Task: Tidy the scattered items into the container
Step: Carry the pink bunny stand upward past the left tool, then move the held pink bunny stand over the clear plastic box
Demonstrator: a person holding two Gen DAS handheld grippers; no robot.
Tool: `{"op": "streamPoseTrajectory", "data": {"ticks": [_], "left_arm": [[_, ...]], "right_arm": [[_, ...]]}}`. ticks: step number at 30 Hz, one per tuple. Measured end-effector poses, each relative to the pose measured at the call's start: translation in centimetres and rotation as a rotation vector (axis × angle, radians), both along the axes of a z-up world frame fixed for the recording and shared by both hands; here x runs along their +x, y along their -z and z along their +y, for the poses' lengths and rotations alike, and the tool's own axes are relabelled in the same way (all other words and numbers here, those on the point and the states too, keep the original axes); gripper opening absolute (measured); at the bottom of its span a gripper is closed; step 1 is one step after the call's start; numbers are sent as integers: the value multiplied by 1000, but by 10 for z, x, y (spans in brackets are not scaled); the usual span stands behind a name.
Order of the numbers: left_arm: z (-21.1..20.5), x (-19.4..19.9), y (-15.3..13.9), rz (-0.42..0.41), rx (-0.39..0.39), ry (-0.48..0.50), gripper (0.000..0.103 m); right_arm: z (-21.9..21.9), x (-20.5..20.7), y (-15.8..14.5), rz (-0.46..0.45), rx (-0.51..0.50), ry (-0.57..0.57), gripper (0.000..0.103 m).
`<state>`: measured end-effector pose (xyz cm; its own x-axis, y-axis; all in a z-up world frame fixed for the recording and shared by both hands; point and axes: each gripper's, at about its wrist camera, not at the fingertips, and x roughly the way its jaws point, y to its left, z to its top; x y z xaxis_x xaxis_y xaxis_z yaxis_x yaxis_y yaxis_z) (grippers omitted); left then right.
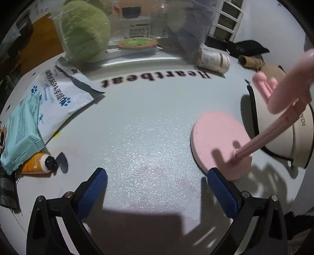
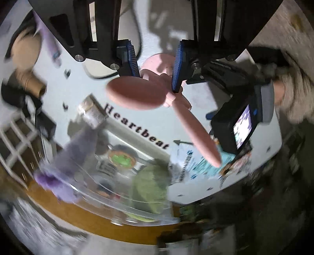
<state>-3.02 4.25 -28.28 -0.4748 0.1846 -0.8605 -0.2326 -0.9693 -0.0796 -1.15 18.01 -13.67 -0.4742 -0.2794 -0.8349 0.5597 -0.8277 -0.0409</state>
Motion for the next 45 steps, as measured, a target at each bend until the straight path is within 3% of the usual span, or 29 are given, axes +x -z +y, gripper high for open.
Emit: {"op": "streamPoseTrajectory", "data": {"ticks": [6, 13, 17, 22, 27, 33, 35, 37, 45], "left_arm": [[0, 3, -10, 25, 23, 11, 103], [9, 3, 0, 8, -20, 55, 103], [10, -1, 3, 4, -11, 60, 103], [9, -4, 3, 4, -1, 76, 103], [9, -4, 3, 5, 0, 85, 103], [13, -7, 2, -2, -1, 67, 103], [13, -6, 2, -3, -1, 63, 103], [13, -6, 1, -1, -1, 58, 103], [10, -5, -2, 13, 1, 33, 103]], "right_arm": [[2, -5, 1, -94, -115, 213, 31], [5, -4, 0, -220, -221, 308, 30], [-2, 5, -4, -181, -227, 191, 30], [-18, 18, -6, -16, -49, 24, 30], [-27, 22, -9, 80, 54, -120, 30], [-34, 15, -4, 45, 97, -264, 30], [-35, 14, 1, 41, 120, -258, 28], [-34, 13, 4, 37, 129, -232, 18], [-25, 5, 3, -18, 16, -15, 16]]}}
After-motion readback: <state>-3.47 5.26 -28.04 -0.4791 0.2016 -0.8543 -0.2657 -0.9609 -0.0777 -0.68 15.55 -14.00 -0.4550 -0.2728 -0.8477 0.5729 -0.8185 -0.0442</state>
